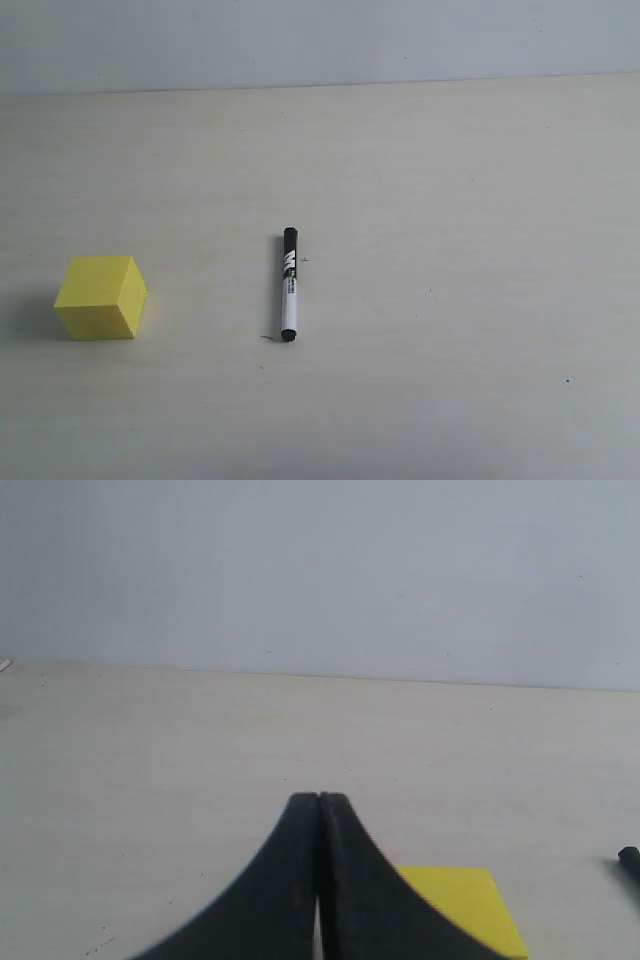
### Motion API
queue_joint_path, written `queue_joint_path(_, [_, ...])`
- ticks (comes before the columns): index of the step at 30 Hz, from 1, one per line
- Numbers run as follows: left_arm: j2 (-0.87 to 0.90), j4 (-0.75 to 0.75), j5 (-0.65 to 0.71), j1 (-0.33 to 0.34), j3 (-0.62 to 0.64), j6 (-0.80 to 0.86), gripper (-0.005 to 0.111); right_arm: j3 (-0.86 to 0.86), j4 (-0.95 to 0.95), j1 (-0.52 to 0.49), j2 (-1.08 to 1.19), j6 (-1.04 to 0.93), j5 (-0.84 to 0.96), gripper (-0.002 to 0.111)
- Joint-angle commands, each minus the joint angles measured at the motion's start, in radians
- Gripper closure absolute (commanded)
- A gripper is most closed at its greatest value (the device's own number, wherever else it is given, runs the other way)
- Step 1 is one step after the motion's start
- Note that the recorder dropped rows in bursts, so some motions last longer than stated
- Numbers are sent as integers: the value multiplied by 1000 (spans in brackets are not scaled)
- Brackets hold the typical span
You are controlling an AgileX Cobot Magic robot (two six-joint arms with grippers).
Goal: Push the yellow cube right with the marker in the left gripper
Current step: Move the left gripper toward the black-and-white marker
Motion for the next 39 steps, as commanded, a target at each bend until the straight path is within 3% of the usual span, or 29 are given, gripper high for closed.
queue_joint_path(1, [-7,3,-8,4,3,-5,107,5,-1,2,-7,1,-9,108])
queue_joint_path(11, [-7,22,-22,4,3,15,107,5,-1,2,-7,1,-9,108])
queue_joint_path(13, [-7,-21,-119,4,3,-59,107,5,-1,2,-7,1,-9,108])
queue_joint_path(18, [-7,-145,-295,4,3,-422,107,5,-1,2,-7,1,-9,108])
queue_joint_path(24, [-7,-145,-605,4,3,-462,107,5,-1,2,-7,1,-9,108])
queue_joint_path(26, [-1,-149,-601,4,-78,-446,107,5,-1,2,-7,1,-9,108])
queue_joint_path(30, [225,-166,-344,4,-334,-290,107,5,-1,2,-7,1,-9,108])
queue_joint_path(37, [865,-154,493,4,-805,29,107,5,-1,2,-7,1,-9,108])
queue_joint_path(39, [1014,-152,661,4,-890,66,107,5,-1,2,-7,1,-9,108])
